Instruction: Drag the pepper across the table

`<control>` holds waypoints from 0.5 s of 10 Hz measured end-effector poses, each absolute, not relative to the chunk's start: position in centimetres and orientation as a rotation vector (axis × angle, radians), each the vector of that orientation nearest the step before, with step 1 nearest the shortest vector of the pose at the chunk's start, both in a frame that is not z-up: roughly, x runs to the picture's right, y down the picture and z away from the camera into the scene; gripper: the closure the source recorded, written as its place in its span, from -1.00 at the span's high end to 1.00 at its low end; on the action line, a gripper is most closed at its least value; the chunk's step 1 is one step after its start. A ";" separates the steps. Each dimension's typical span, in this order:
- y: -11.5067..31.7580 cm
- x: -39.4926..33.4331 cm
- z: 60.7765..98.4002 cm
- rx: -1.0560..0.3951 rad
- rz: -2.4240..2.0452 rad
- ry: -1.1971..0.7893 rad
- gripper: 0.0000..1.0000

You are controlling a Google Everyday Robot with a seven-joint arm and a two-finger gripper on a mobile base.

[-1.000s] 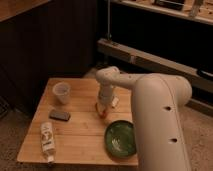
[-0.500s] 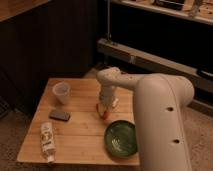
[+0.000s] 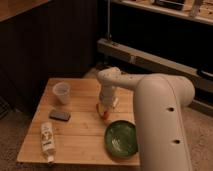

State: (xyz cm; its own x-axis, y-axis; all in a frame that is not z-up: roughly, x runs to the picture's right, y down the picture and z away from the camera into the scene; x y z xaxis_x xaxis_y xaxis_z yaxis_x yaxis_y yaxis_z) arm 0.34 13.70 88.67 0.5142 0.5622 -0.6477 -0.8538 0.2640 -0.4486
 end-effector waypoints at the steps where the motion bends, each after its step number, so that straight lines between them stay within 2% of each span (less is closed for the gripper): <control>1: 13.8 0.4 88.6 -0.863 0.992 0.397 -0.94; 5: 13.9 0.6 88.5 -0.864 0.992 0.398 -0.94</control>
